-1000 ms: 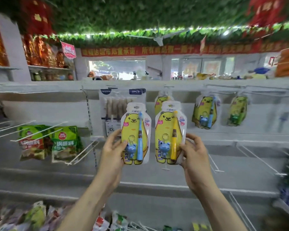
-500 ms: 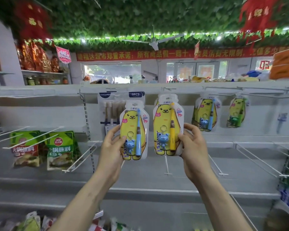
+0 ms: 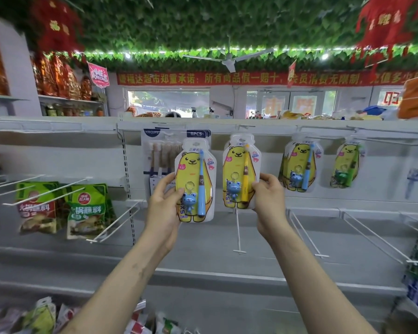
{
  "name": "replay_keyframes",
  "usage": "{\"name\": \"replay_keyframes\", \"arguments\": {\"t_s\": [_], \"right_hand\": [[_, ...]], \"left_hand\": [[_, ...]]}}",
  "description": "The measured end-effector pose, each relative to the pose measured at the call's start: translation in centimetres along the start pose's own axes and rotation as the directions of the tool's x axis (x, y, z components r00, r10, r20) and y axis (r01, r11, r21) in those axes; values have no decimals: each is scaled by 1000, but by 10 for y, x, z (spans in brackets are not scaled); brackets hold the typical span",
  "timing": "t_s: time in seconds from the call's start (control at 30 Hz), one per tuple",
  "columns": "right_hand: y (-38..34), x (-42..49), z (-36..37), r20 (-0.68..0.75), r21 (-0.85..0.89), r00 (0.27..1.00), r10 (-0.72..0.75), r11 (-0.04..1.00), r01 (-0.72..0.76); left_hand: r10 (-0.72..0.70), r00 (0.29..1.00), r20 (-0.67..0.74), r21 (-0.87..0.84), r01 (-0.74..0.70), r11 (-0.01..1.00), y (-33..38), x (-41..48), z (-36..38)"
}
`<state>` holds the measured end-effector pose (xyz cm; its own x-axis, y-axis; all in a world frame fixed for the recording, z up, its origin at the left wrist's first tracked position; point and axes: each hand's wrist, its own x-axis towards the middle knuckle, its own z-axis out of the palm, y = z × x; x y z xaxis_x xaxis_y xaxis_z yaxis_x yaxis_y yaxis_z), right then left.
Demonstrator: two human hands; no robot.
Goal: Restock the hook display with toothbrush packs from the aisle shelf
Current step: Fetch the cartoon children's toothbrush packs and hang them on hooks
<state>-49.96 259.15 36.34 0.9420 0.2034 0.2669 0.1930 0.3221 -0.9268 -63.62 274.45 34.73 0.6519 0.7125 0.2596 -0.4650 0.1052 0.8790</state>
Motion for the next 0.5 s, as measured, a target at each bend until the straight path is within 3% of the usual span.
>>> {"name": "replay_keyframes", "arguments": {"t_s": [0.2,0.5], "right_hand": [[19,58,20,-22,-99,987,160,982,-162],[38,81,11,-110,-220,976,186,953,-207]], "left_hand": [[9,1000,-7,11,-9,1000,0,-1,8],[-7,1000,-19,-13,6,1000,-8,-3,11]]}}
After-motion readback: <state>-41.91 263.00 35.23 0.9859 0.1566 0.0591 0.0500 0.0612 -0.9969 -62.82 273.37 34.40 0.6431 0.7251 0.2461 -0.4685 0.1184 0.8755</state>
